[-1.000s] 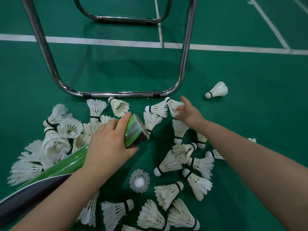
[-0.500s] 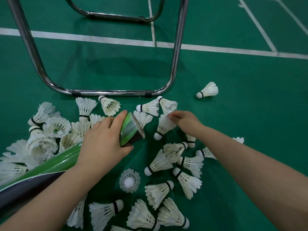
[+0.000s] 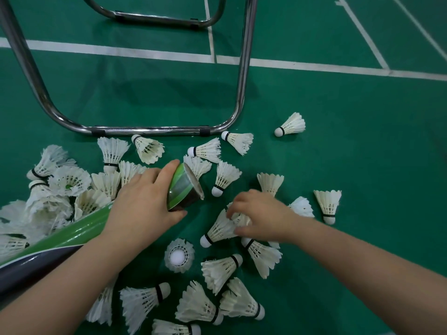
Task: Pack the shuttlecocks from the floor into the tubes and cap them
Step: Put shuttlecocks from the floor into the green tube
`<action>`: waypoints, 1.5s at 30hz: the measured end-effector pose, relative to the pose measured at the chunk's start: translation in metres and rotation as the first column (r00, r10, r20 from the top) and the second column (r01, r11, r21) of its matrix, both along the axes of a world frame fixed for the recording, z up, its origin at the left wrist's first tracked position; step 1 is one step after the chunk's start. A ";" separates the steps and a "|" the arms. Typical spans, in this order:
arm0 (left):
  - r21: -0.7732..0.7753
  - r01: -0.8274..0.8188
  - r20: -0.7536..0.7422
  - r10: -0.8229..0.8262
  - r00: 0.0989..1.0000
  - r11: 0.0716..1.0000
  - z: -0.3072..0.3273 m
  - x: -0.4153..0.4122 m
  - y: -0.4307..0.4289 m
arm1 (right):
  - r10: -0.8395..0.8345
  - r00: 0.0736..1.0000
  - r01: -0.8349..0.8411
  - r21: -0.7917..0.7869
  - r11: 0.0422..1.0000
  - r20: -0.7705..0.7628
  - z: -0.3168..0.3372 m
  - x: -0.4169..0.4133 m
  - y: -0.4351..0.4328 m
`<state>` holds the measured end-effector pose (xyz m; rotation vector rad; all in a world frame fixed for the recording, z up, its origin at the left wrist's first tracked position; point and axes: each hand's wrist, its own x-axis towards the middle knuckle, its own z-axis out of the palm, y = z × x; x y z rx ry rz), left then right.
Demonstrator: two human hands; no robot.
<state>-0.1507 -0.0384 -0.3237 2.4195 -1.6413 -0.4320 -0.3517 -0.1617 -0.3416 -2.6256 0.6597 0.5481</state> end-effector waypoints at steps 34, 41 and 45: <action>-0.005 0.025 0.017 -0.025 1.000 1.000 -0.004 0.000 0.010 | 0.418 0.905 -0.403 0.152 0.902 -0.076 -0.042 0.009 0.067; -0.012 0.055 0.004 -0.055 0.998 0.998 0.000 -0.003 0.021 | 0.141 0.982 -0.118 0.174 0.978 -0.124 -0.040 -0.001 0.056; -0.002 0.086 0.010 -0.086 0.996 0.996 0.002 -0.007 0.030 | 0.105 0.985 -0.080 0.176 0.981 -0.137 -0.038 -0.006 0.062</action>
